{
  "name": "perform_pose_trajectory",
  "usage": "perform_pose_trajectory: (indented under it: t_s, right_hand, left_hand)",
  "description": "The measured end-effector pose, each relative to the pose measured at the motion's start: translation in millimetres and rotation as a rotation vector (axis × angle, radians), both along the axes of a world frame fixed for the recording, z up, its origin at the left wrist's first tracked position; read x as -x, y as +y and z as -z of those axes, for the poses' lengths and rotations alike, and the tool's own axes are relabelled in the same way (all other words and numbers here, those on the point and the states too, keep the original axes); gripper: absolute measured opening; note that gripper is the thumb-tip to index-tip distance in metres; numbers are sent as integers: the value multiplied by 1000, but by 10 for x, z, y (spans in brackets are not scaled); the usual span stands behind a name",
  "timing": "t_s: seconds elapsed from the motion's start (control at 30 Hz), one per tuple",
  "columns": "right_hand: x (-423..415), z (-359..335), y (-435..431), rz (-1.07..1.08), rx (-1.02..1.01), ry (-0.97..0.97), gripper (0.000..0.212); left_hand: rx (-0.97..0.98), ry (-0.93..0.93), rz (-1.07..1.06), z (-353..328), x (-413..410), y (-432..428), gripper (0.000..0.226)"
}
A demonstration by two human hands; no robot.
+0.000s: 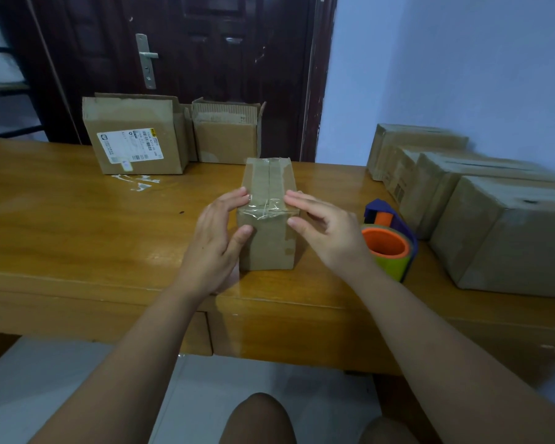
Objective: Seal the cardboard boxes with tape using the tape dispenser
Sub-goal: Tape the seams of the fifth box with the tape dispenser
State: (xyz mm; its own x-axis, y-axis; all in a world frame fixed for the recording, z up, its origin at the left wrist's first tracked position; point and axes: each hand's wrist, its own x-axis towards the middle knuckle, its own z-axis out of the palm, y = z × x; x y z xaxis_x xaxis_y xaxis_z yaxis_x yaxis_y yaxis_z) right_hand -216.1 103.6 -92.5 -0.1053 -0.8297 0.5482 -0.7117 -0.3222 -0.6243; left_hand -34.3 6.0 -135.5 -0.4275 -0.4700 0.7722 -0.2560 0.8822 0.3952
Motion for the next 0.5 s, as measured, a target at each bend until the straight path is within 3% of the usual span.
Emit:
perform_pose_trajectory:
  t_s: [0.23, 0.37, 0.4, 0.5]
  right_hand:
    - [-34, 78, -14, 64, 68, 92, 47]
    - [-148, 35, 31, 61, 87, -105, 55]
    - [-166, 22, 28, 69, 93, -157, 54]
    - [-160, -14, -22, 81, 51, -242, 37]
  left_hand:
    - [-78, -2, 4, -121, -31, 60, 46]
    - [-342, 142, 74, -305, 3, 204, 68]
    - [-375, 143, 19, -352, 47, 238, 66]
    - [-359, 67, -225, -434, 183, 295, 29]
